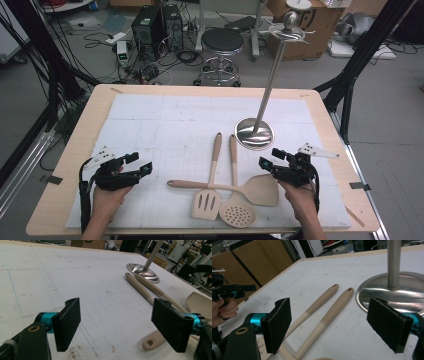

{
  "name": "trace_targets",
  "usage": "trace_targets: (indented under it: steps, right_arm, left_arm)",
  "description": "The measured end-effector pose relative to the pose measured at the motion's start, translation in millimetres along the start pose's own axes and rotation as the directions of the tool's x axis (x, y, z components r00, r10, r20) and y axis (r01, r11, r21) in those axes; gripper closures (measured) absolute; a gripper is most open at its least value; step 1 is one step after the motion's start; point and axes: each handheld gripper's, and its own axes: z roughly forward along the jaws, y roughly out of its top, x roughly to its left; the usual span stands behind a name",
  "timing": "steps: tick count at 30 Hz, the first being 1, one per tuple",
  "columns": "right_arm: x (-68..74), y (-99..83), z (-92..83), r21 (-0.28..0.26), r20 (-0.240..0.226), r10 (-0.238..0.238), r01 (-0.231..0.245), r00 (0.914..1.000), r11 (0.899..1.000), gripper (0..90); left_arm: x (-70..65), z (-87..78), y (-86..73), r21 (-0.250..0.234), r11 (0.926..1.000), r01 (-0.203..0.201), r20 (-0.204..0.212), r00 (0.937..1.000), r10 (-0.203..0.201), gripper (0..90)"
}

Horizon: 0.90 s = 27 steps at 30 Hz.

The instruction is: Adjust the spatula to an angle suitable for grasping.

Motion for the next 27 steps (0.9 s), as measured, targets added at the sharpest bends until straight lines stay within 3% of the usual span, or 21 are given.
trace_targets:
  steps: [6, 20, 27]
  right_arm:
    - [2.3, 0.4, 2.7, 0.005, -0.01, -0.014, 0.014, 0.9999, 1.0, 18.9]
    - [6.3, 4.0, 8.8, 0.025, -0.053, 0.018, -0.017, 0.9984, 1.0, 21.7]
    - [10.6, 3.3, 13.6, 0.068, -0.076, 0.009, -0.004, 0.9971, 0.998, 21.8]
  left_arm:
    - [0.7, -0.1, 0.0, -0.005, 1.0, 0.0, 0.002, 1.0, 0.0, 24.1]
    - [2.9, -0.7, -1.6, -0.007, 0.9997, 0.025, -0.001, 0.9997, -0.025, 24.0]
    - [3.0, -0.2, -2.4, 0.001, 0.9999, 0.014, -0.002, 0.9999, -0.014, 24.1]
